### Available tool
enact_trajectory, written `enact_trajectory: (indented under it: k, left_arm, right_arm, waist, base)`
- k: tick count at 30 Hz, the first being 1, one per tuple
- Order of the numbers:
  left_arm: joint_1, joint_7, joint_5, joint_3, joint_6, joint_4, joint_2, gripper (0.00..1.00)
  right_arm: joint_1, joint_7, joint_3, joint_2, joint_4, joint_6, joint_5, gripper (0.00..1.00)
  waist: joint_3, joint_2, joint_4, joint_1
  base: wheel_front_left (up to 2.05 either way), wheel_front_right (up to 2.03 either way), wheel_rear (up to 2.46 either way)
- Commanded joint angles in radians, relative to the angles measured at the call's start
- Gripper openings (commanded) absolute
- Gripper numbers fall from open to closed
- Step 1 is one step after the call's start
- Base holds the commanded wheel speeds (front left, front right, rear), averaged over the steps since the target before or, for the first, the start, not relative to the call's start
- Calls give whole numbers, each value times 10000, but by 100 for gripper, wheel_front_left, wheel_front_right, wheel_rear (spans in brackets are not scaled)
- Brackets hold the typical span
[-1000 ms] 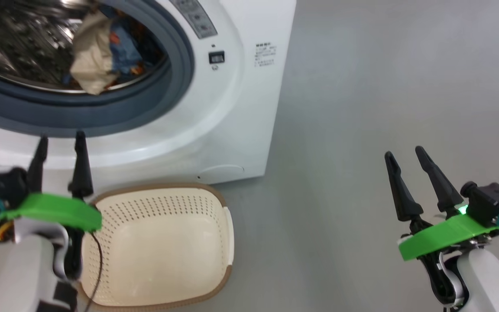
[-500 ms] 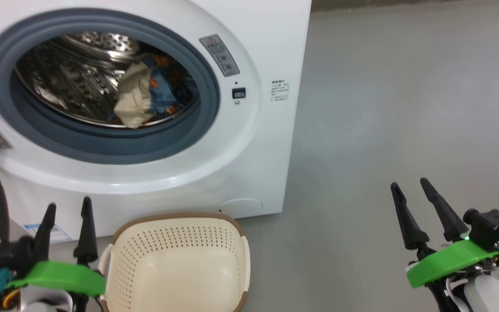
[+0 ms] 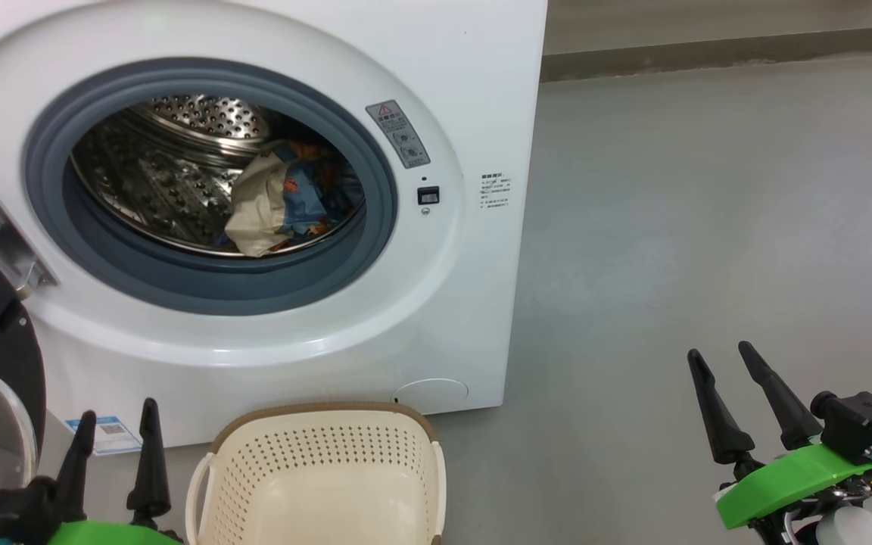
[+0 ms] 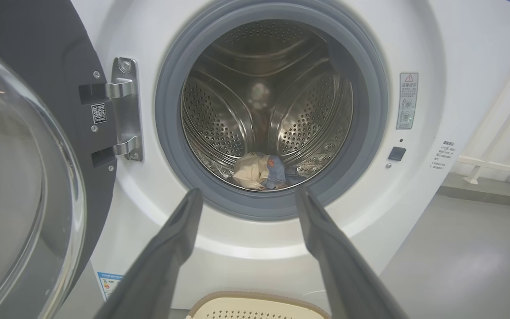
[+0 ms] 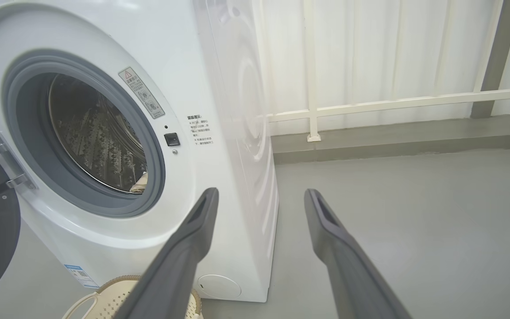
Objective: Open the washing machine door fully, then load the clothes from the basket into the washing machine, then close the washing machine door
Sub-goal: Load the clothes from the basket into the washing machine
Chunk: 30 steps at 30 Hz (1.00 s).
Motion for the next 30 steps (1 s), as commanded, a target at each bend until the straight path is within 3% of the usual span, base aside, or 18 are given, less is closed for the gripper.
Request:
enact_trajectory:
  k: [1, 13, 30]
  left_arm:
    - [-98, -64, 85, 393, -32, -363, 180, 100]
    - [212, -64, 160, 569, -32, -744, -76, 100]
    - [263, -64, 87, 341, -32, -813, 28, 100]
  right_arm:
    - [-42, -80, 106, -221, -222, 73, -25, 100]
    - [51, -80, -54, -224, -259, 73, -87, 100]
    - [-20, -80, -57, -221, -165, 73, -133, 100]
  waist:
    - [-24, 0, -12, 0]
    - [-41, 0, 125, 0]
    - [-21, 0, 130, 0]
  base:
    - [0, 0, 0]
    - [0, 0, 0]
    - [0, 0, 0]
